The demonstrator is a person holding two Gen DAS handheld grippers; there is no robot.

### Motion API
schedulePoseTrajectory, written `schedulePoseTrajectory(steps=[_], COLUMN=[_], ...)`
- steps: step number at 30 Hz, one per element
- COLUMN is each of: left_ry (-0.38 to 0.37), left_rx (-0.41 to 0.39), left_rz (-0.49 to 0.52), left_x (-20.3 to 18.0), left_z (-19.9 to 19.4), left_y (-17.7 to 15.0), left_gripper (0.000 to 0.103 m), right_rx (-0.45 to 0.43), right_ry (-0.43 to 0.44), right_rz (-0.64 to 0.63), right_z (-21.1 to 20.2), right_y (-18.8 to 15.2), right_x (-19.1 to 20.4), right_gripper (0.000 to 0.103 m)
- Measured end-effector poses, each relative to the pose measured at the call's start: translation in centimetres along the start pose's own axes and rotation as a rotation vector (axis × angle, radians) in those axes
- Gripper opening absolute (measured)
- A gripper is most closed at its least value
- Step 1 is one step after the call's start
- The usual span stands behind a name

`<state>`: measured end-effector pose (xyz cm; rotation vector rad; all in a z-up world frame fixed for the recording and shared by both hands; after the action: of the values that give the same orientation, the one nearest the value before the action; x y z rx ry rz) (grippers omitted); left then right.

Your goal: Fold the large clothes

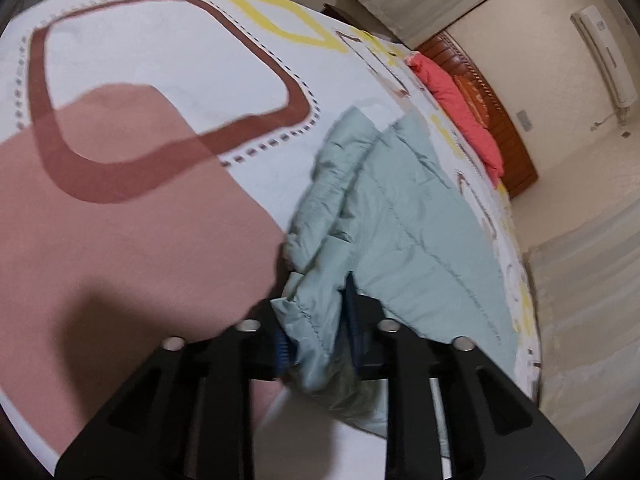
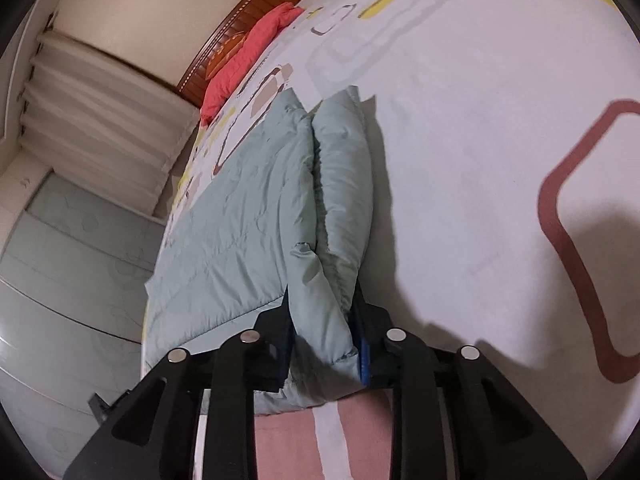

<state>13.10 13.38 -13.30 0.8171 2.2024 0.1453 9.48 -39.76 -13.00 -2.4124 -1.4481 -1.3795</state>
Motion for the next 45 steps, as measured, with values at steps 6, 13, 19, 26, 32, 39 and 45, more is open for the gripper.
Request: schedulePoseTrajectory(steps=[6, 13, 19, 26, 32, 39, 45], left_ry=[0.042, 0.185, 0.374, 0.247, 0.169, 0.173, 0.247], left_rx=[-0.024, -0.071, -0.222, -0.226, -0.130, -0.106, -0.089], left_rz=[-0.012, 0.138, 0.449, 0.616, 0.701, 0.732, 0.758], left_x=[1.9, 2.4, -0.6, -7.4, -13.4, -17.8, -17.6], left_z=[-2.1, -4.4, -6.0, -5.9, -0.9, 4.1, 7.8], left_y=[0.7, 1.4, 1.1, -1.7, -4.3, -5.2, -5.5], left_gripper=[0.049, 0.049, 0.049, 0.049, 0.049, 0.049, 0.048], right_rx=[-0.031, -0.059, -0.074, -0.055, 0.005, 0.041, 0.073], right_ry=[-0.018, -0.100, -0.323, -0.326, -0.269, -0.241, -0.277], right_rz=[0.023, 0.025, -0.132, -0.408, -0.562, -0.633, -0.643], right_z=[-2.1, -4.6, -5.6, -2.7, 2.3, 7.8, 11.3], right_y=[-0.2, 0.4, 0.9, -0.1, -0.7, -0.7, -1.8], right_x=[-1.5, -2.8, -0.8, 7.6, 14.4, 20.2, 20.4], right_gripper=[0.042, 0.042, 0.042, 0.042, 0.042, 0.042, 0.042])
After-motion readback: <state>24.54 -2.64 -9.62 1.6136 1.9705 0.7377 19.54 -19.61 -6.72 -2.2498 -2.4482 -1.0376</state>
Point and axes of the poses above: each gripper's, at about its wrist camera, not at the fingertips, and z roughly the way its jaws point, x to its left, y to its top, the point moved 2 cm from there along z, roughly the way its jaws point, and after that the axes turned 6 degrees about -z, right-handed, at the moved point
